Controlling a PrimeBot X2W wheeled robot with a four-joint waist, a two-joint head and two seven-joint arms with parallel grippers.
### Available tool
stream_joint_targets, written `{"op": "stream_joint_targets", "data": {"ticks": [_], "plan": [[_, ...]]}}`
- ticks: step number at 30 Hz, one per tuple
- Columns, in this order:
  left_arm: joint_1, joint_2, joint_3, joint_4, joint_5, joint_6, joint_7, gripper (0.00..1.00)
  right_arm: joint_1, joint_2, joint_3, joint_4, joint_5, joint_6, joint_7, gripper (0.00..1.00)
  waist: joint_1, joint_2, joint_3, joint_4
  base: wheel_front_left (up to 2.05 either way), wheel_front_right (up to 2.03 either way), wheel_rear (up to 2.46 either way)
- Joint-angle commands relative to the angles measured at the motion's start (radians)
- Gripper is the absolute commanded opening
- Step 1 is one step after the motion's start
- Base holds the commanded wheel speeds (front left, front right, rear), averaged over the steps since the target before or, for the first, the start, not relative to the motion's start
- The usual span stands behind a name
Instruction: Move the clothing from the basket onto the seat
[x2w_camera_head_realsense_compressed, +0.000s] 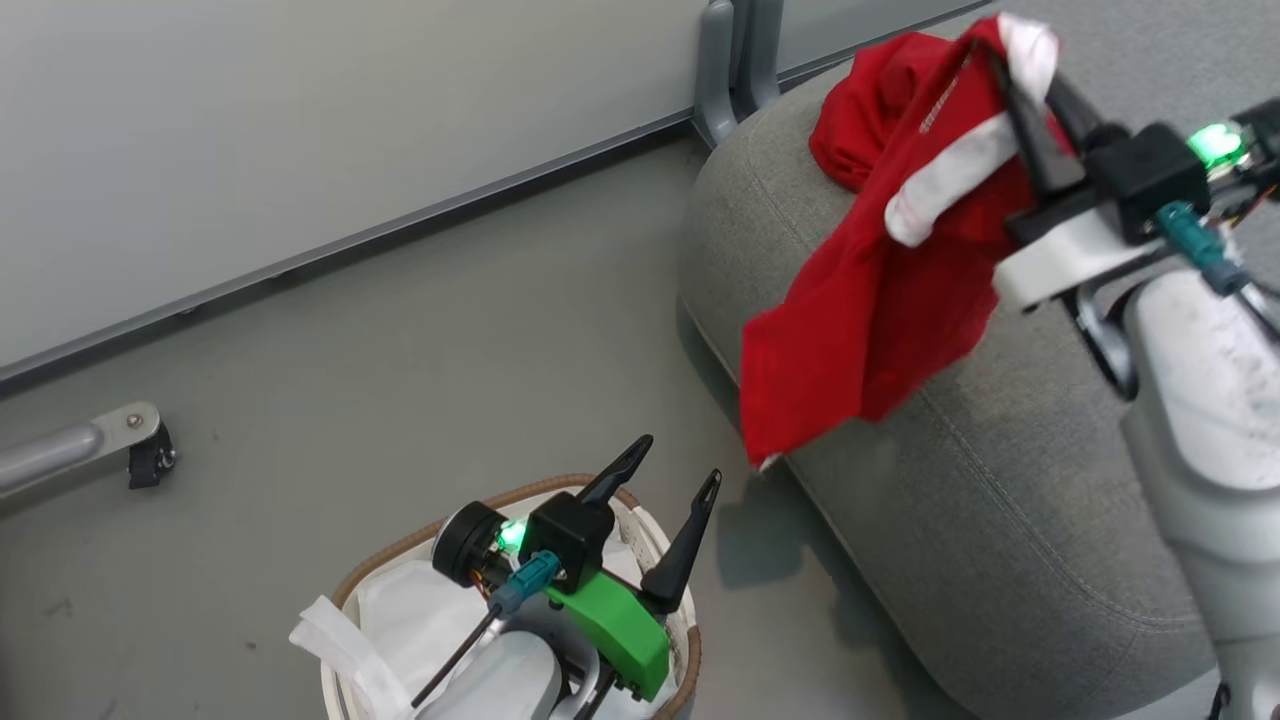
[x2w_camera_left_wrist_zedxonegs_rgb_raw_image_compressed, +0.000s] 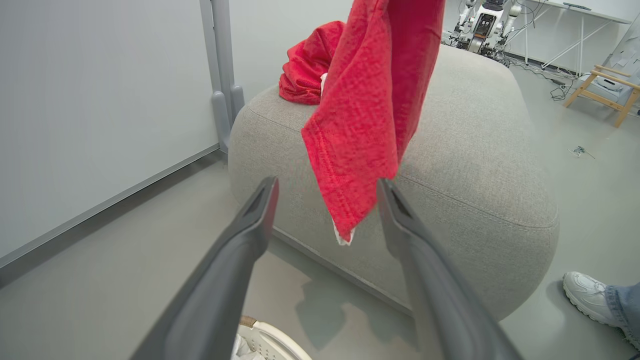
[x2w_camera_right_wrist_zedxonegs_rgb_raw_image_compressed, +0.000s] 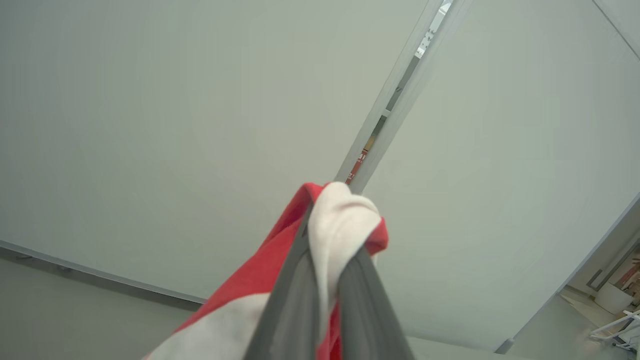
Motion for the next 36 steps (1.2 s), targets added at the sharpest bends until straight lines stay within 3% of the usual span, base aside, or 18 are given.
{"op": "stream_joint_targets", "data": {"ticks": [1, 8, 10, 12, 21, 28, 36], "plan": [[-0.018, 0.004, 0.004, 0.001, 0.013, -0.003, 0.0, 1.0, -0.056, -0.029, -0.005, 0.006, -0.007, -0.001, 0.0, 0.0, 0.0, 0.0, 0.028, 0.022, 0.0, 0.0, 0.0], [-0.05, 0.004, 0.013, -0.003, 0.036, -0.005, 0.0, 1.0, -0.366, -0.178, 0.022, 0.102, -0.019, -0.001, 0.013, 0.0, 0.0, 0.0, 0.089, 0.054, 0.0, 0.0, 0.0], [-0.075, 0.004, 0.017, -0.008, 0.054, -0.006, 0.0, 1.0, -0.517, -0.26, 0.028, 0.158, -0.04, -0.001, 0.041, 0.0, 0.0, 0.0, 0.135, 0.071, 0.0, 0.0, 0.0], [-0.093, 0.004, 0.021, -0.011, 0.068, -0.005, 0.0, 1.0, -0.592, -0.295, 0.019, 0.194, -0.06, -0.001, 0.062, 0.0, 0.0, 0.0, 0.167, 0.079, 0.0, 0.0, 0.0], [-0.198, 0.01, 0.019, -0.021, 0.142, -0.006, 0.0, 1.0, -0.792, -0.43, -0.084, 0.353, -0.097, -0.001, 0.114, 0.0, 0.0, 0.0, 0.343, 0.099, 0.0, 0.0, 0.0], [-0.258, 0.029, 0.015, -0.021, 0.185, -0.007, 0.0, 1.0, -0.758, -0.416, -0.2, 0.494, -0.11, -0.001, 0.045, 0.0, 0.0, 0.0, 0.462, 0.073, 0.0, 0.0, 0.0], [-0.293, 0.054, 0.026, -0.034, 0.21, -0.001, 0.0, 1.0, -0.619, -0.29, -0.343, 0.585, -0.165, -0.001, 0.0, 0.0, 0.0, 0.0, 0.544, 0.044, 0.0, 0.0, 0.0]]}}
